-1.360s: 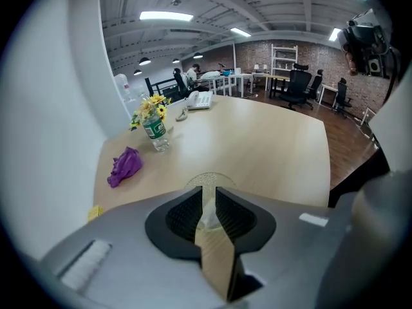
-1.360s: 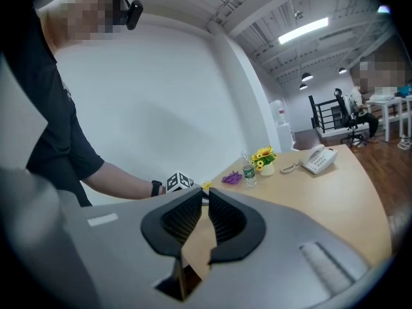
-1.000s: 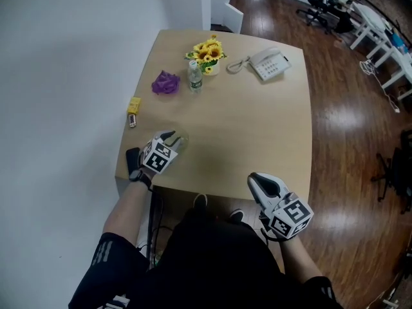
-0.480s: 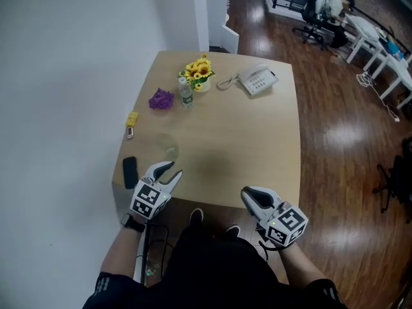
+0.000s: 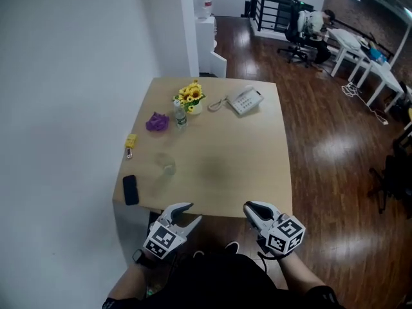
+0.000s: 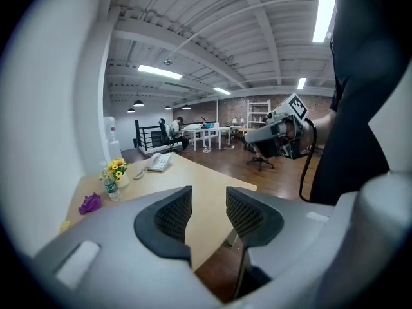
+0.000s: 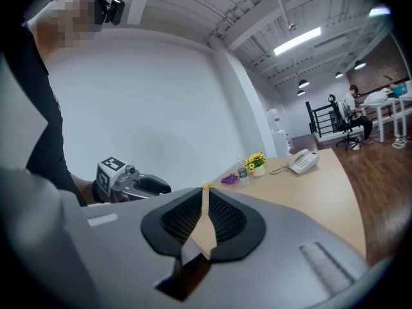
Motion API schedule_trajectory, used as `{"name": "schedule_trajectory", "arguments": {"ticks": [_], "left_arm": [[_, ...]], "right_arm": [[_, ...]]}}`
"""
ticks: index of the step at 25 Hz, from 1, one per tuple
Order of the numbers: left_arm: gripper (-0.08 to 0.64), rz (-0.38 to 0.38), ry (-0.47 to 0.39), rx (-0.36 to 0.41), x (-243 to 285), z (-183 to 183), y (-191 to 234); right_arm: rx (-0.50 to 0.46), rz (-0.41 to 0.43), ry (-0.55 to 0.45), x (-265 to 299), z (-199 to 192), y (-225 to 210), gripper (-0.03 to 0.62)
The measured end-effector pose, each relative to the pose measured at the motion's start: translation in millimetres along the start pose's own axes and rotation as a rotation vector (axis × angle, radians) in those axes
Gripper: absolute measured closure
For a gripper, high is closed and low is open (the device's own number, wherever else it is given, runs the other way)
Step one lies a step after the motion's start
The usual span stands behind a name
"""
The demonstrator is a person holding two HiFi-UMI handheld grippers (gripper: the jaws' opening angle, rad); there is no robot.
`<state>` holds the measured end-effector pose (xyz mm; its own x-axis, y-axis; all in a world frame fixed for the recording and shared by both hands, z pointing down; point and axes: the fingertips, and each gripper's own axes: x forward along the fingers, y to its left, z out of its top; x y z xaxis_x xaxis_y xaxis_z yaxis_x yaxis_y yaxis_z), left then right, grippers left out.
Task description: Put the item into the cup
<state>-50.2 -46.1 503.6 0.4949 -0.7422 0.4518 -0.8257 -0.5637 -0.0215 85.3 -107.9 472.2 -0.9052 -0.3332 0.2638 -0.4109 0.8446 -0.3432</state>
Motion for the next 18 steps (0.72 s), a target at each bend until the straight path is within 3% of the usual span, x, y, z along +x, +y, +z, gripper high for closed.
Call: {"name": "schedule_trajectory", "arguments": {"ticks": [8, 12, 18], "left_arm": [[0.399, -0.093, -0.058, 0.011, -66, -22, -37], [0.399, -0.118, -0.063, -0.013, -91, -43, -52], [0.399, -0.093, -0.111, -0.041, -116, -47, -54]], "right_arm": [[0.025, -0.134, -0.025, -13, -29, 74, 0.584], [0.002, -0.145, -0.031, -19, -42, 112, 0.584], [-0.027, -0.15, -0.034, -32, -50, 145, 0.584]]}}
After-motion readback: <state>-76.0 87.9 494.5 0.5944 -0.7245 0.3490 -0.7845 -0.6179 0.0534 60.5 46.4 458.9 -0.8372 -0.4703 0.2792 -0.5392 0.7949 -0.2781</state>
